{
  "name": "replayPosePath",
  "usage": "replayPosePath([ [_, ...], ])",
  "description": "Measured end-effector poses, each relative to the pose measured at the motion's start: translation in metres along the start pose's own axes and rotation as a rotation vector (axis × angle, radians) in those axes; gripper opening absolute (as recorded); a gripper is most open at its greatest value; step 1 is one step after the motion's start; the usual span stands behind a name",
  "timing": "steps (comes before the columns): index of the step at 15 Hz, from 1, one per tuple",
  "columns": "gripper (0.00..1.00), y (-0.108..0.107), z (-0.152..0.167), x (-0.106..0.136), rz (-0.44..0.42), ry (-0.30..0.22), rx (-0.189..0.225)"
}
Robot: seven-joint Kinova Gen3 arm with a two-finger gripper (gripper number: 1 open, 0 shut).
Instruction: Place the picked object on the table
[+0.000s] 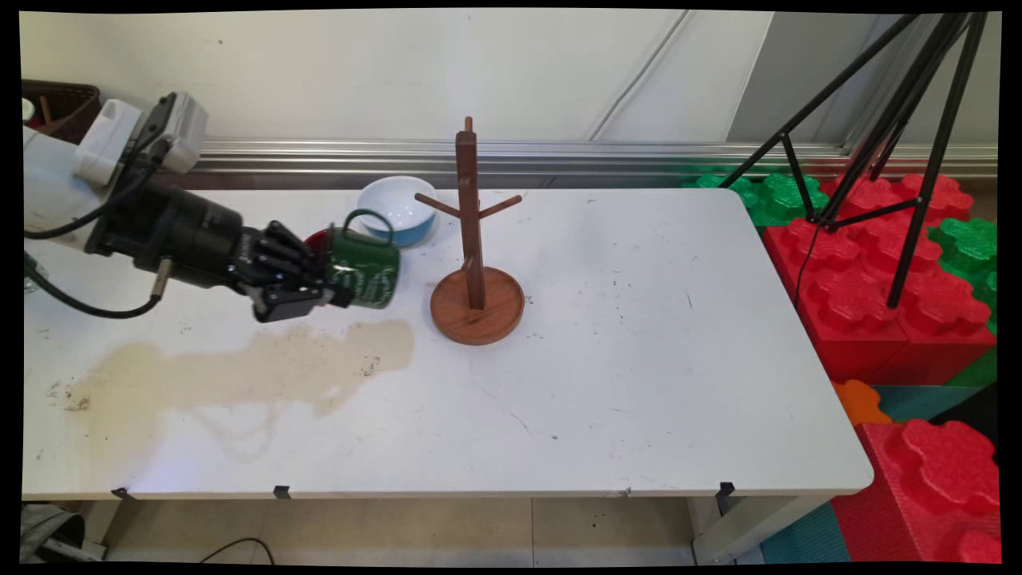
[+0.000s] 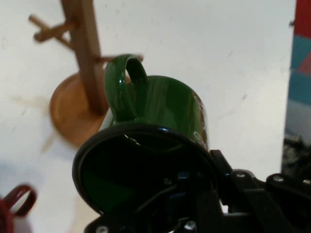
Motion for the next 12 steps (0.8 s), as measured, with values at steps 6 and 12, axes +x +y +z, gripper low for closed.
replayPosePath([
  [6,0.00,-0.017,-0.011,-0.022,0.051,-0.159,0.081],
  [12,0.00,-0.029,-0.017,-0.044,0.099,-0.347,0.141],
])
